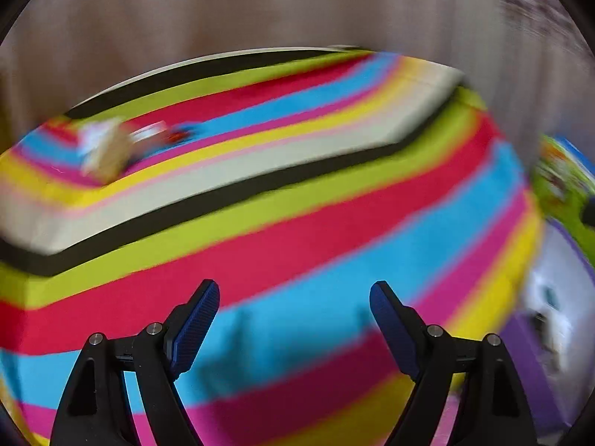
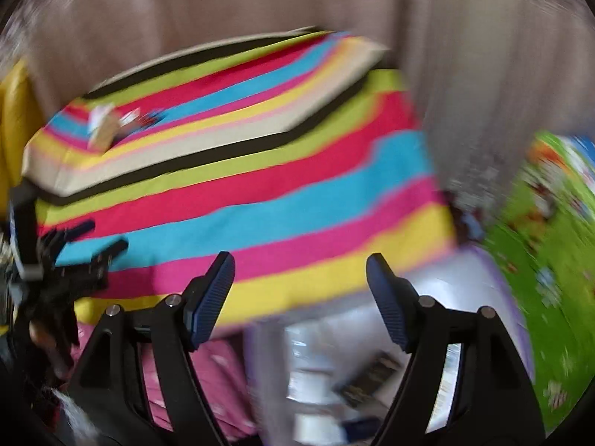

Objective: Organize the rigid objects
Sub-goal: 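Open both tools to drop the boxes into the storage box, then move both open tools back toward the cloth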

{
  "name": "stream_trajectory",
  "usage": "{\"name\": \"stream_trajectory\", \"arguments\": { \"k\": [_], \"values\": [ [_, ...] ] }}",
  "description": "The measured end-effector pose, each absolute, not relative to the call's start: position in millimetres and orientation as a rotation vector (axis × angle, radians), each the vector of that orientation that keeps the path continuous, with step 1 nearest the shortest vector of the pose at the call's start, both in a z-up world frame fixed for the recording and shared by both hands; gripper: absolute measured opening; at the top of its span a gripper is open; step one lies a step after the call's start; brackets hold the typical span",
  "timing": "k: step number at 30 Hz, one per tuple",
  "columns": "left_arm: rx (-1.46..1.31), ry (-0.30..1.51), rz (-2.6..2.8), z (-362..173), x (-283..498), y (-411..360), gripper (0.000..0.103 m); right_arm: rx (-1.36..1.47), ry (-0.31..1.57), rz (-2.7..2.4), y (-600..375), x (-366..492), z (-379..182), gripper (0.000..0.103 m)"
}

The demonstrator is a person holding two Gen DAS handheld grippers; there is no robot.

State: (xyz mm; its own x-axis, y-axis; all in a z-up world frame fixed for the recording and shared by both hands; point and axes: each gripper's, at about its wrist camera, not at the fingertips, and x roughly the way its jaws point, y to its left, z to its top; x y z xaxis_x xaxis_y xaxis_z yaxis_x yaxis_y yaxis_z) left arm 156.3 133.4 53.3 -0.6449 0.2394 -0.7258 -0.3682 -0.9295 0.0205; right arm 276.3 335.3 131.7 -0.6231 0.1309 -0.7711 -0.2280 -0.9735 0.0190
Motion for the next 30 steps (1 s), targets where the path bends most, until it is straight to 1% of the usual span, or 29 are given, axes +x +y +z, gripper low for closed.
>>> {"name": "stream_trajectory", "arguments": {
  "k": [3, 7, 11, 13, 15, 17, 20, 23, 27, 30],
  "values": [
    [-1.162, 0.205, 2.672, 43.4, 123.1, 77.0, 0.084, -1.370, 0.143, 2.739, 290.0, 225.0, 113.4, 0.076],
    [-1.195, 0.187, 2.763, 37.7, 92.5, 28.1, 0.084, -1.468, 0.196, 2.791, 253.0, 151.0, 91.3, 0.076],
    [-1.241, 0.161, 2.851, 30.8, 57.2, -6.3, 0.084, -1.489, 0.320, 2.793, 234.8, 79.8, 71.4, 0.076],
    [-1.248, 0.144, 2.890, 30.0, 51.3, -23.0, 0.084, -1.494, 0.391, 2.774, 227.6, 42.3, 62.3, 0.076],
    [-1.263, 0.070, 2.916, 25.4, 44.3, -38.6, 0.084, -1.498, 0.461, 2.754, 221.6, 9.8, 56.0, 0.076],
    [-1.310, -0.040, 2.879, 20.7, 40.3, -48.9, 0.084, -1.493, 0.559, 2.722, 213.6, -26.9, 50.2, 0.076],
    [-1.310, -0.148, 2.868, 19.8, 41.7, -58.8, 0.084, -1.451, 0.701, 2.666, 207.5, -74.1, 47.9, 0.076],
    [-1.309, -0.273, 2.822, 16.4, 40.3, -70.0, 0.084, -1.421, 0.788, 2.626, 197.3, -124.3, 44.8, 0.076],
    [-1.299, -0.297, 2.819, 15.8, 40.4, -71.2, 0.085, -1.400, 0.866, 2.560, 181.6, -186.6, 38.0, 0.076],
    [-1.291, -0.314, 2.813, 16.3, 39.4, -72.1, 0.085, -1.400, 0.854, 2.504, 161.5, -226.7, 27.0, 0.076]
  ]
}}
